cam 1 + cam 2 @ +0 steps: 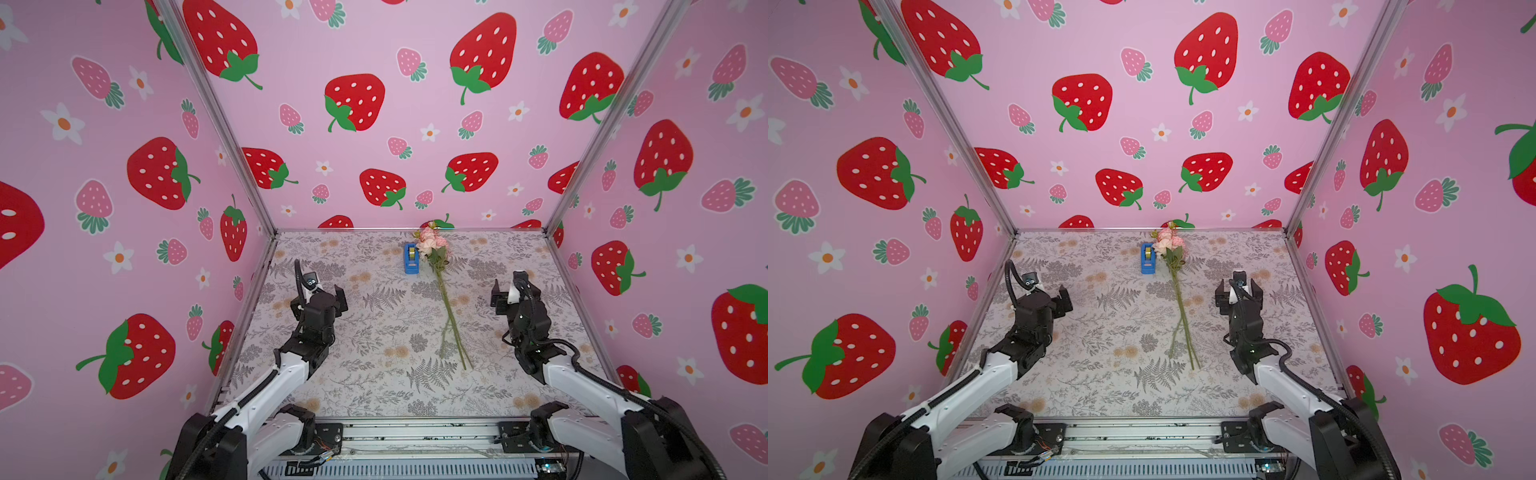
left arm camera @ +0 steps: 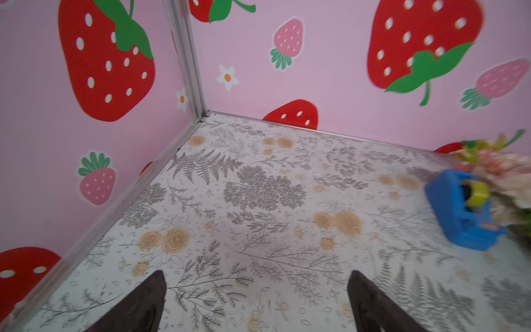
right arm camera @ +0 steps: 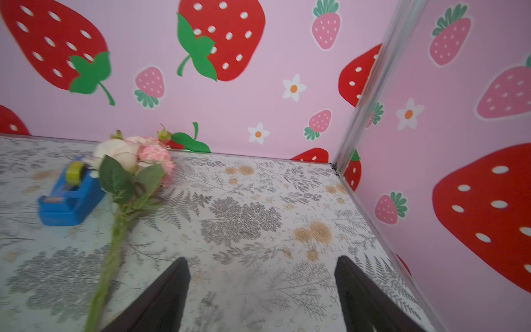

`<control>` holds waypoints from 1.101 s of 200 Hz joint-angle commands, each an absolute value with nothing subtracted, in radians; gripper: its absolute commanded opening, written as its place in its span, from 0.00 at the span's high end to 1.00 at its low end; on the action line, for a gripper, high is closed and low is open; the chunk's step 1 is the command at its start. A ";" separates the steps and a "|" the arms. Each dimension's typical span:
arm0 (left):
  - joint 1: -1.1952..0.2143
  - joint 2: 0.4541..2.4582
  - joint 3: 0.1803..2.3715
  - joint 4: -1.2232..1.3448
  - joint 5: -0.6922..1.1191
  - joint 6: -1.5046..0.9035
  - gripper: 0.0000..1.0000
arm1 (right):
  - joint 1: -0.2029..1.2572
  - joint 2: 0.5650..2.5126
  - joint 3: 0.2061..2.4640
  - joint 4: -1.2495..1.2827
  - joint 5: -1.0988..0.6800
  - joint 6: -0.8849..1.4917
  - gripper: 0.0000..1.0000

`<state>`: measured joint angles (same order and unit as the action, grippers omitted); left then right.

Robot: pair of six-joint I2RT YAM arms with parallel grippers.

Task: Wrap bouquets with tape
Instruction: Reset both arms

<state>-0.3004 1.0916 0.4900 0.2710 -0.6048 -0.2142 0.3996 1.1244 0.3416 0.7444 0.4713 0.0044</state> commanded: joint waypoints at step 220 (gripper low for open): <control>0.000 1.545 0.450 0.771 -0.121 -0.054 0.01 | 0.158 1.575 0.251 1.294 0.348 0.034 0.00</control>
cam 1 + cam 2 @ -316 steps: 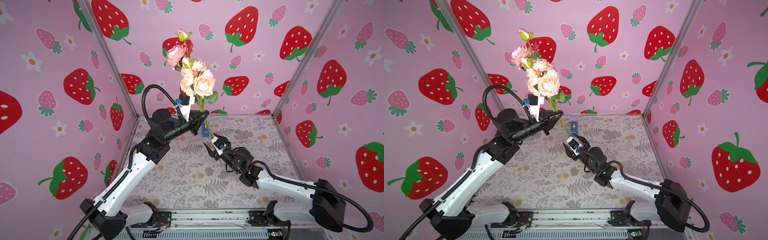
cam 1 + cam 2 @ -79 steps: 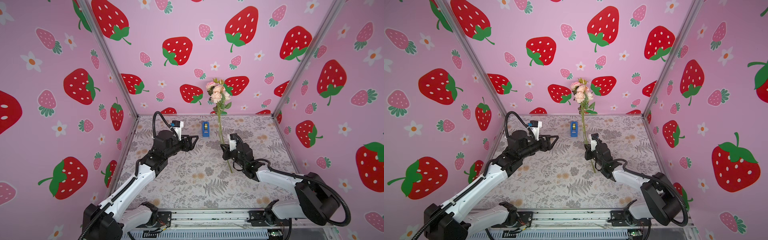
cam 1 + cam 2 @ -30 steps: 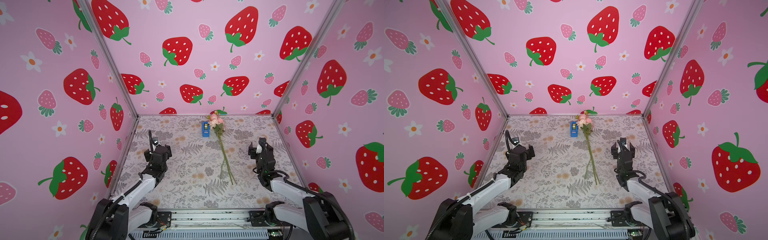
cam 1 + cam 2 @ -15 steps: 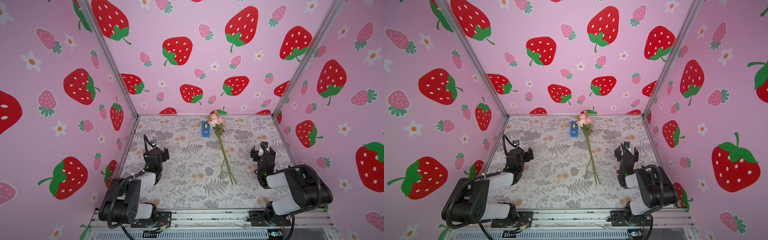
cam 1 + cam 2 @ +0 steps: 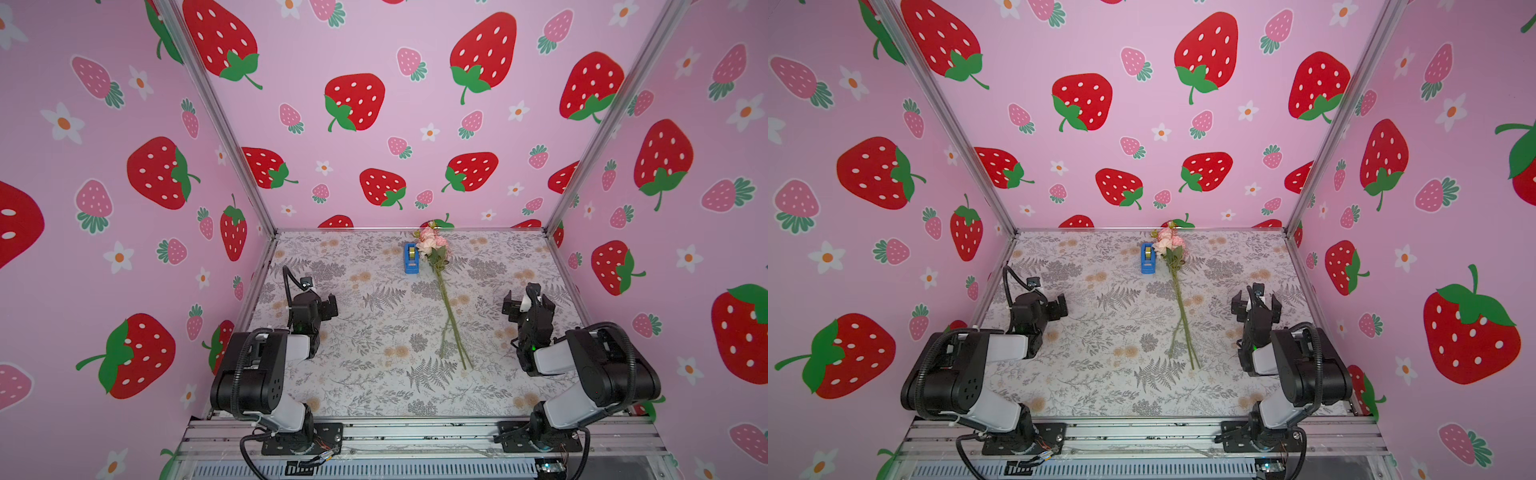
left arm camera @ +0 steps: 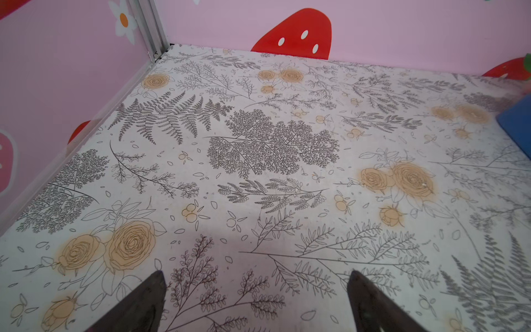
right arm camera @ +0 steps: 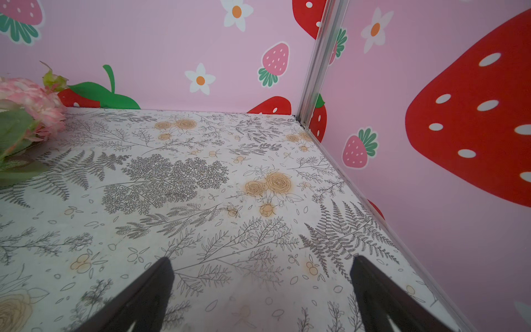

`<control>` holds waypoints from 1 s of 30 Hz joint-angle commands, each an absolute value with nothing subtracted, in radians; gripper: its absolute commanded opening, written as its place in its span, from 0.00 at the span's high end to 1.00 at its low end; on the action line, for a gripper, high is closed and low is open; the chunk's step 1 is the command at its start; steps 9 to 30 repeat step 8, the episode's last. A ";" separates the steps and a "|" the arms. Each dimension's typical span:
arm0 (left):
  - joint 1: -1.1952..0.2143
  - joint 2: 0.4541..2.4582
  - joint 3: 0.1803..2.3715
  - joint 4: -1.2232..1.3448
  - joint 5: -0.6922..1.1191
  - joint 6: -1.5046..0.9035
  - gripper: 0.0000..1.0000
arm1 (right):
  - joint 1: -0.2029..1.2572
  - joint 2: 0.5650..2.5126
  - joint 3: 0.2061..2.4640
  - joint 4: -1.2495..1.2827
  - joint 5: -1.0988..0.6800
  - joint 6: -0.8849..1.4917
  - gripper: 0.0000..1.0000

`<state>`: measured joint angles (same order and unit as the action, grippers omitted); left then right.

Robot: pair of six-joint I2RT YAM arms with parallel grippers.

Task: Wrap bouquets with tape
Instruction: Reset both arms

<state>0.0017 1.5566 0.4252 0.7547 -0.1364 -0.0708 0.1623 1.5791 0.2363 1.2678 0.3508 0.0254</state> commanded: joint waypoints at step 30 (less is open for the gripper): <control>0.000 1.544 0.451 0.772 -0.121 -0.054 0.01 | 0.148 1.573 0.250 1.293 0.328 0.038 0.00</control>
